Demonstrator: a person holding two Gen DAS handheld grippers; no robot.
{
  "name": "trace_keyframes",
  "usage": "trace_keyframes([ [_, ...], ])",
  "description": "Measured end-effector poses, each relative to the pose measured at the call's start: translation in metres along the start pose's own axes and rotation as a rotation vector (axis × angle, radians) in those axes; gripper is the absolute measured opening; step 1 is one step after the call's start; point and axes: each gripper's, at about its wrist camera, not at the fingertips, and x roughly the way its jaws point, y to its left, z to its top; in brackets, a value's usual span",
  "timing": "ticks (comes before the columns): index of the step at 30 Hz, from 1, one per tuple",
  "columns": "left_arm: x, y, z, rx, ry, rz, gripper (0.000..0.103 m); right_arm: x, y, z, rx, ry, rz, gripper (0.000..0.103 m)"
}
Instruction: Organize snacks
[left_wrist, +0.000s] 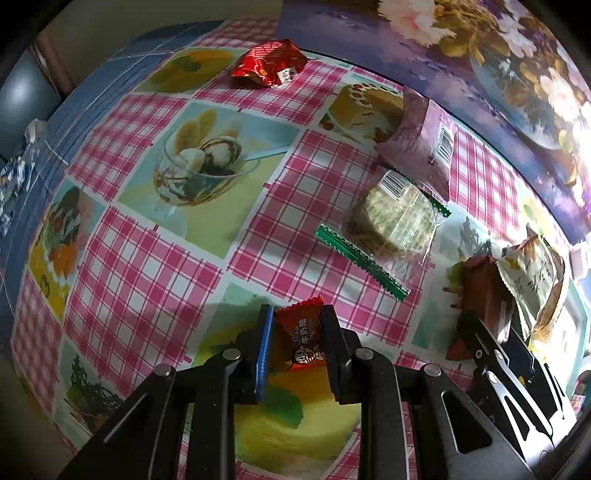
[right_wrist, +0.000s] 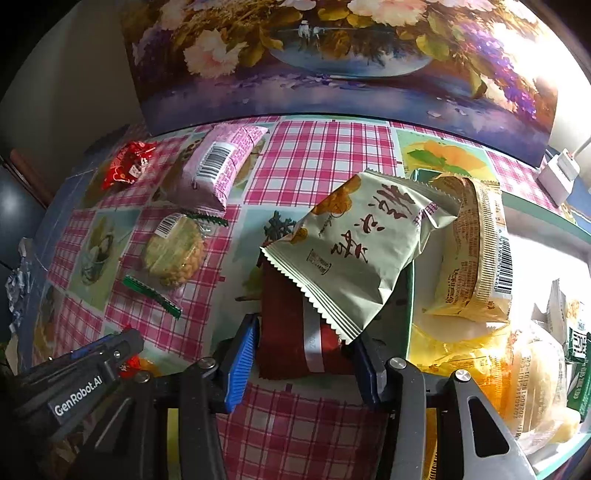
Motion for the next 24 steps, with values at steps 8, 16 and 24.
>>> trace_keyframes([
  [8,0.006,-0.014,0.001,0.044,-0.019,0.042,0.027,0.002,0.011,-0.006,-0.035,-0.021,-0.039,0.051],
  [16,0.002,-0.012,-0.004,0.052,-0.028,0.048,0.027,0.002,0.023,-0.014,-0.08,-0.042,-0.083,0.051],
  [24,0.0,-0.015,-0.004,0.061,-0.039,0.061,0.027,0.001,0.026,-0.02,-0.093,-0.049,-0.099,0.051],
])
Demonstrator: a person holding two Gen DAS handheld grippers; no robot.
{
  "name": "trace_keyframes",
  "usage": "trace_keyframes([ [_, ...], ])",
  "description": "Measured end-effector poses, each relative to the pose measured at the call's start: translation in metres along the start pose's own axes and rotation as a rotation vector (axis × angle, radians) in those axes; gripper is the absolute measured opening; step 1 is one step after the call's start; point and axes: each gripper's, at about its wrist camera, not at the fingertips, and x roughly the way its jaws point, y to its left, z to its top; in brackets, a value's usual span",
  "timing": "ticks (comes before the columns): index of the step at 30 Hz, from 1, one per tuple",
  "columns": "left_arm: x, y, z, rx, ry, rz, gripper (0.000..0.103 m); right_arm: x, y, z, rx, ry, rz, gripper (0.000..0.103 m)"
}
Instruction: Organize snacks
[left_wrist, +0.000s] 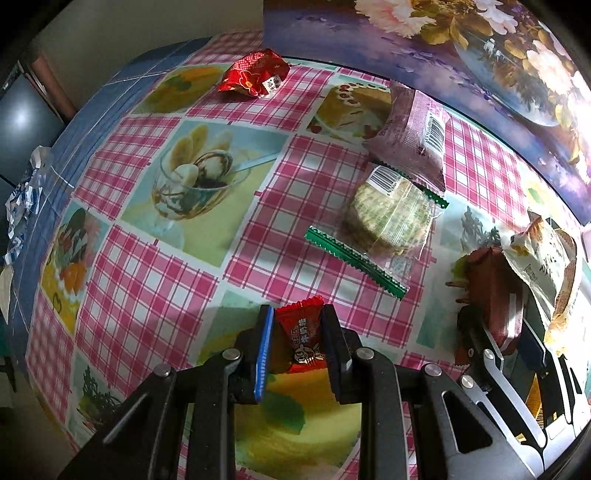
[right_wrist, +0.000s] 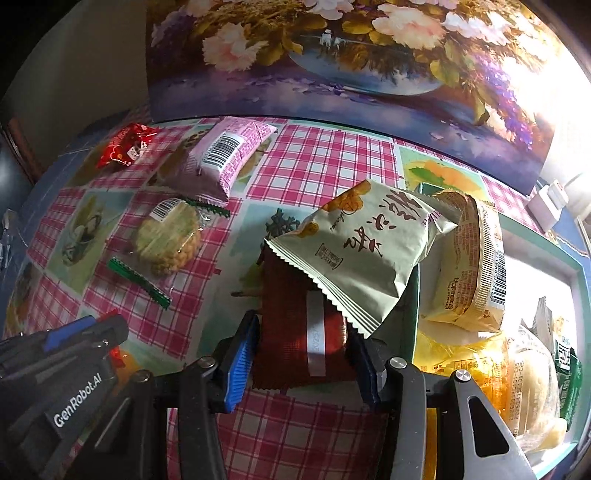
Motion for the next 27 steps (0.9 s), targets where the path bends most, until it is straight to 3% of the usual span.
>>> trace_keyframes([
  [15,-0.003,0.023,0.001,-0.091,0.028,-0.099,0.027,-0.013,-0.002,0.0,0.026,0.014,0.032,0.046],
  [27,-0.034,0.052,0.007,-0.137,-0.02,-0.158,0.027,-0.032,-0.003,0.007,0.029,-0.003,0.108,0.042],
])
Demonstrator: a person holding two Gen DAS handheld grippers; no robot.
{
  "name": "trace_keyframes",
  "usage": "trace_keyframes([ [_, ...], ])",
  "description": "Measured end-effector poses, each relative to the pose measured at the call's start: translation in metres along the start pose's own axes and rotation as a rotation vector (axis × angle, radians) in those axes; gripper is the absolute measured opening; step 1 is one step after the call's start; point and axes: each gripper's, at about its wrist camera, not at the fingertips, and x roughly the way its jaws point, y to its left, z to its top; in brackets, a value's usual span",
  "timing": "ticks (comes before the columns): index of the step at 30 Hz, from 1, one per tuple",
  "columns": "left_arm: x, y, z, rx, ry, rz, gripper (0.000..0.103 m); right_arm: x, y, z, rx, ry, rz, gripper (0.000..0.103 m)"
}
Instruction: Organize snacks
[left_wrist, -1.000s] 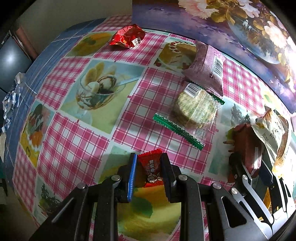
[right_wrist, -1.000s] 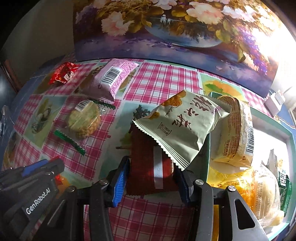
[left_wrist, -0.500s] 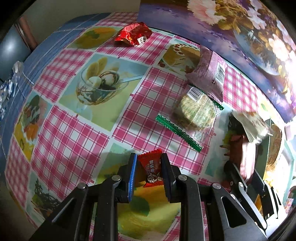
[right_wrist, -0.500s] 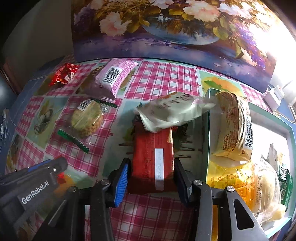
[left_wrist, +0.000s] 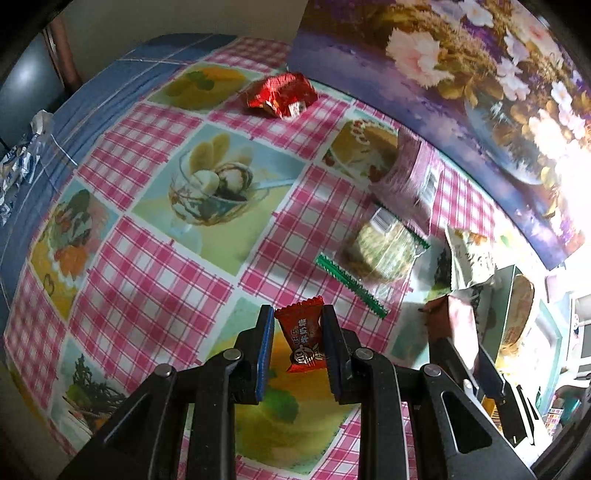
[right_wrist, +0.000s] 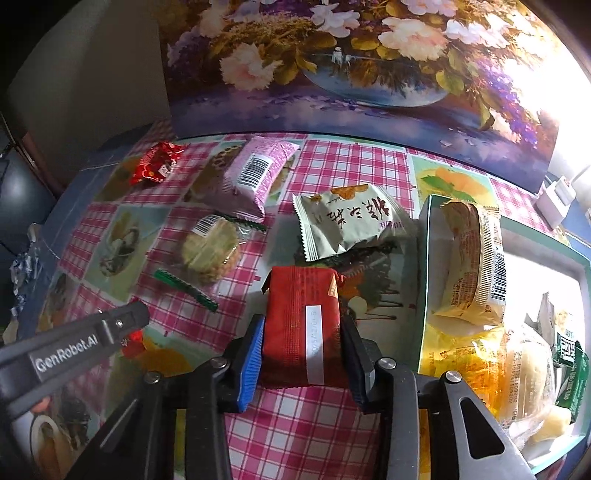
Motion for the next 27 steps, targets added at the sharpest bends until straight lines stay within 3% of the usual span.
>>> trace_keyframes([
  [12,-0.035,-0.001,0.004,-0.024,-0.064,-0.104,0.027,-0.047,-0.013,0.019,0.078,-0.105,0.08,0.042],
  [27,-0.064,-0.035,0.005,0.051,-0.141,-0.111,0.027,-0.079,-0.058,0.032,0.207,-0.145,0.082,0.042],
])
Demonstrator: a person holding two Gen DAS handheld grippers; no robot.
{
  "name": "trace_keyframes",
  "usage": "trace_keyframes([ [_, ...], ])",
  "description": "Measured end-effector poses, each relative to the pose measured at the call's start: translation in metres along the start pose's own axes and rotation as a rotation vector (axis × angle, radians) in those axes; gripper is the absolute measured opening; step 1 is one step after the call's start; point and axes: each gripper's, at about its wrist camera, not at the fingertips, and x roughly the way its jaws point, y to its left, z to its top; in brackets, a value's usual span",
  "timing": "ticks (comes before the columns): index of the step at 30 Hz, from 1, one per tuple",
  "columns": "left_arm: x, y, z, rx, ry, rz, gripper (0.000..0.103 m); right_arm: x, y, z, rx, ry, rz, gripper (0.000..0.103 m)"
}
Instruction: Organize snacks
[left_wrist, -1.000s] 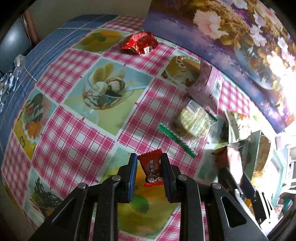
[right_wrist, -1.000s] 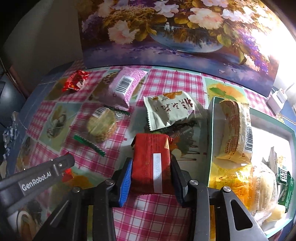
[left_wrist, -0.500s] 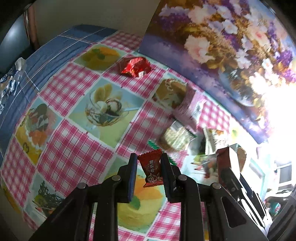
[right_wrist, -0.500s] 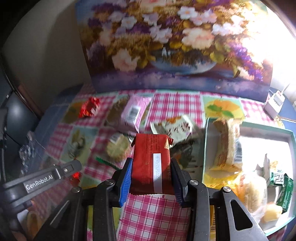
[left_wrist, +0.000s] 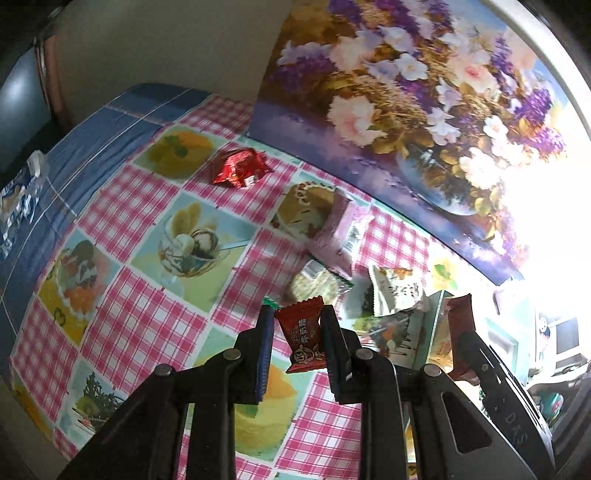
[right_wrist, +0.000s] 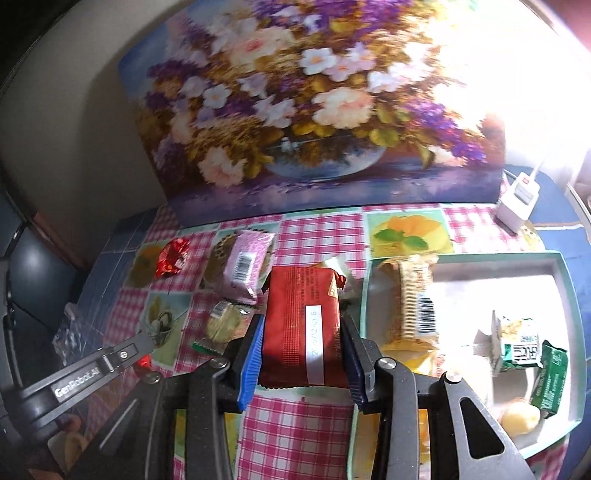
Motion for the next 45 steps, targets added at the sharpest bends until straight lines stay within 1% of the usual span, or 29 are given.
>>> trace_keyframes([
  [8,-0.003,-0.028,-0.004,0.058,-0.006,-0.014,0.027,-0.011,-0.046,0.002,0.107,-0.005,-0.09,0.042],
  [11,-0.006,-0.042,-0.006,0.086,-0.012,-0.019,0.027,-0.016,-0.065,0.002,0.149,-0.017,-0.111,0.042],
  [16,-0.006,-0.069,-0.015,0.132,0.002,-0.073,0.027,-0.026,-0.095,0.003,0.209,-0.035,-0.168,0.042],
  [26,-0.008,-0.125,-0.031,0.25,0.006,-0.097,0.027,-0.042,-0.144,-0.001,0.321,-0.05,-0.22,0.042],
  [31,-0.006,-0.154,-0.045,0.316,0.013,-0.117,0.027,-0.05,-0.162,-0.006,0.362,-0.059,-0.242,0.042],
  [36,-0.005,-0.182,-0.06,0.385,0.004,-0.135,0.027,-0.054,-0.179,-0.01,0.399,-0.055,-0.252,0.042],
  [40,-0.001,-0.196,-0.065,0.401,0.007,-0.158,0.027,-0.055,-0.187,-0.013,0.414,-0.051,-0.269,0.042],
  [45,0.004,-0.207,-0.071,0.419,0.0,-0.154,0.027,-0.056,-0.191,-0.015,0.425,-0.048,-0.274,0.042],
])
